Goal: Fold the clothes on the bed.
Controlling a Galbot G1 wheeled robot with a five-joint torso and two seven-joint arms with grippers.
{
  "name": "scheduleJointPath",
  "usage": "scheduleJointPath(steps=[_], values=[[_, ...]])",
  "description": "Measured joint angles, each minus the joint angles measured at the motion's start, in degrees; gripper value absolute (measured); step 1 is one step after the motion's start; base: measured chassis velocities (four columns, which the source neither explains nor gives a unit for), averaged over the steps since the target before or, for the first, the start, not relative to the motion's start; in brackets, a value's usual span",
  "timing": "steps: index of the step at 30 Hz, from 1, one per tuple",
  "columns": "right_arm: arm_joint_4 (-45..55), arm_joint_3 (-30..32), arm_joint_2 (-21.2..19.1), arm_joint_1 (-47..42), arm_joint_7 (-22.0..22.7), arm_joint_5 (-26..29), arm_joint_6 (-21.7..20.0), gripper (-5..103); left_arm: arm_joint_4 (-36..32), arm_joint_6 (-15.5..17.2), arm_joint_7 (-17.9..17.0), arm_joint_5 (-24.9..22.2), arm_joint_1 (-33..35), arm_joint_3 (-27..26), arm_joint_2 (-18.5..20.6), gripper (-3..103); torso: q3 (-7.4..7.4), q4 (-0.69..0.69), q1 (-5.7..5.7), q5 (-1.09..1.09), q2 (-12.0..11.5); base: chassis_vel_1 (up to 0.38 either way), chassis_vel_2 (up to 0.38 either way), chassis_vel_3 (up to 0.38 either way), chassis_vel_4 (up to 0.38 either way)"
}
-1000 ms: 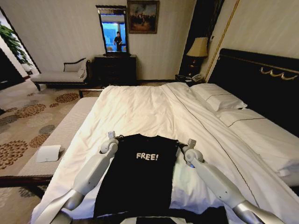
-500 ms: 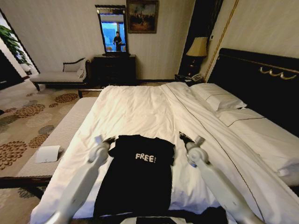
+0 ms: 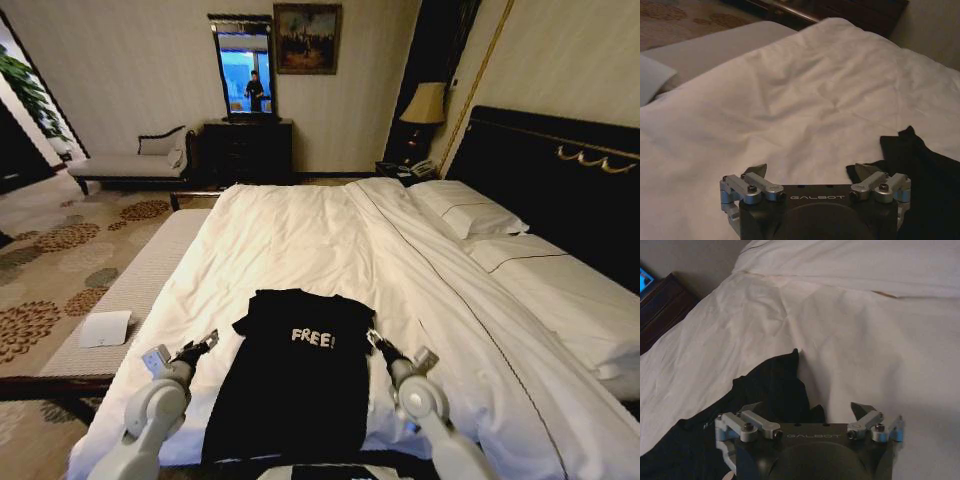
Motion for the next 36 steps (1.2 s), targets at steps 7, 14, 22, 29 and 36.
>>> scheduleJointPath(steps=[7, 14, 22, 29, 36], values=[[-0.19, 2.56, 2.74, 0.27, 0.68, 6.86, 0.99, 90, -3.23, -0.43, 0.17, 0.26, 2.17, -3.02, -1.98, 100, 0.00, -0.01, 0.00, -0.01, 0.00, 0.000, 0.000, 0.000, 0.000], [-3.57, 3.80, 5.24, 2.31, 1.53, 11.50, 0.98, 75, -6.81, -0.18, -0.55, -0.34, 3.83, -5.04, -2.41, 100, 0.01, 0.00, 0.02, 0.00, -0.01, 0.000, 0.000, 0.000, 0.000], [-4.82, 3.40, 6.83, 2.38, 0.94, 10.48, 0.80, 72, -7.02, -0.20, -0.78, -0.29, 4.38, -5.22, -3.55, 100, 0.01, 0.00, 0.01, -0.01, -0.01, 0.000, 0.000, 0.000, 0.000], [-3.83, 3.43, 6.81, 0.30, 1.32, 9.23, 0.79, 69, -6.69, -0.75, -0.79, 0.52, 4.66, -4.68, -4.43, 100, 0.01, 0.00, 0.01, 0.00, -0.01, 0.000, 0.000, 0.000, 0.000], [-3.76, 3.44, 6.74, -0.84, 1.66, 8.75, 1.17, 68, -6.93, -0.98, -0.78, 0.58, 5.07, -4.76, -4.79, 100, 0.01, 0.00, 0.01, 0.00, -0.01, 0.000, 0.000, 0.000, 0.000]])
